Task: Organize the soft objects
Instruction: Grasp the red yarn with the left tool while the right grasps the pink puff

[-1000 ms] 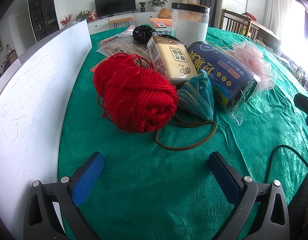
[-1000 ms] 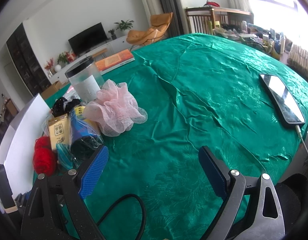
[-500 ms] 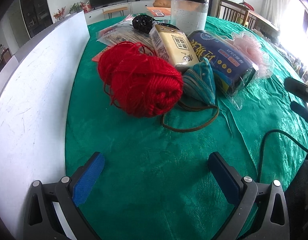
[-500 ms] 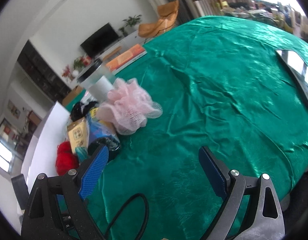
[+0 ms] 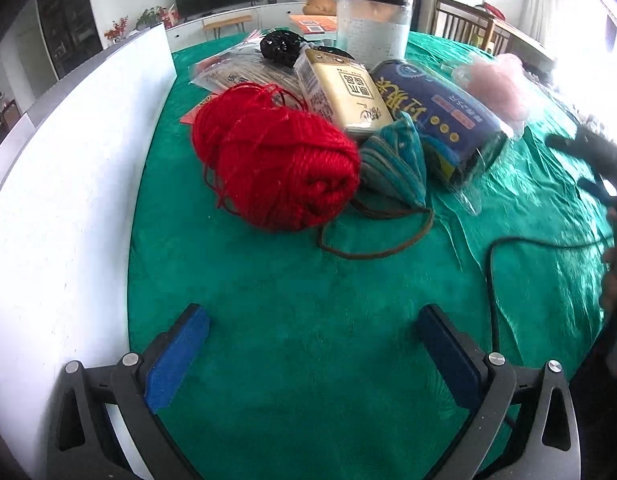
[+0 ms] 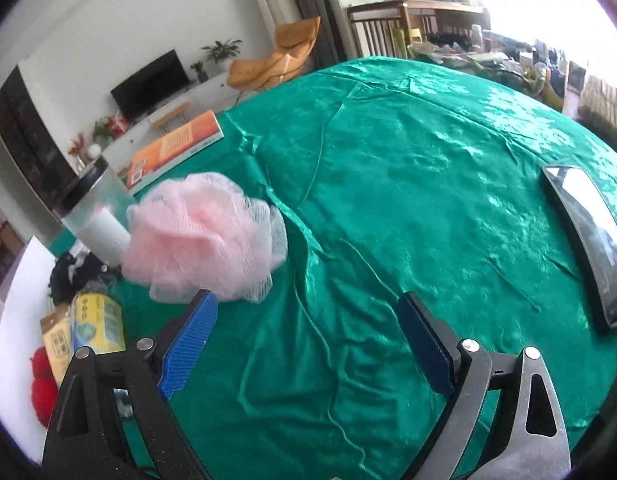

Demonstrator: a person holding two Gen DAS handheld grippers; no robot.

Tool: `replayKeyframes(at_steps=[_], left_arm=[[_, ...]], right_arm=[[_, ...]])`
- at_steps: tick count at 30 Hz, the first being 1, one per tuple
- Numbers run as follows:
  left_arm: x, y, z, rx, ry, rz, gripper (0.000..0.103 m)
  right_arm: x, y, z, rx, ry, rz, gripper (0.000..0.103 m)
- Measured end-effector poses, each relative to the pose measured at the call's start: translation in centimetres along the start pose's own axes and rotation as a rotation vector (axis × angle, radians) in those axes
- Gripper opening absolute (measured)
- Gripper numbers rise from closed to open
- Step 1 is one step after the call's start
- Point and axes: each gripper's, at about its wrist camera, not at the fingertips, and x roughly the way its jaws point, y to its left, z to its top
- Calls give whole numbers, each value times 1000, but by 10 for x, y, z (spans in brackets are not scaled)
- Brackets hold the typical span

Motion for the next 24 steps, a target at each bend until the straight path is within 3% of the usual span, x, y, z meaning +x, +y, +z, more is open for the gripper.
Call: replayKeyframes(at_steps=[2,4,9,17,19,24], left_arm=[[2,0,3,-11,10,6,103],[4,1,6,-14,20,8,103],[4,1,6,-14,21,9,103],[5,3,6,5,26,-12,103],[2,10,11,-39,49,-35,102],[-5,34,24,-185,20,-143,98]], right_arm=[[-2,-6,-6,36,31,3,93],[-11,-12,-3,65,-2,43,93],[-3,-12,-3,49,43,16,93],[-8,-7,-11,18,43,-3,93],[-8,-9,-11,24,45,-4,93],[-8,-8,-11,21,46,0,93]])
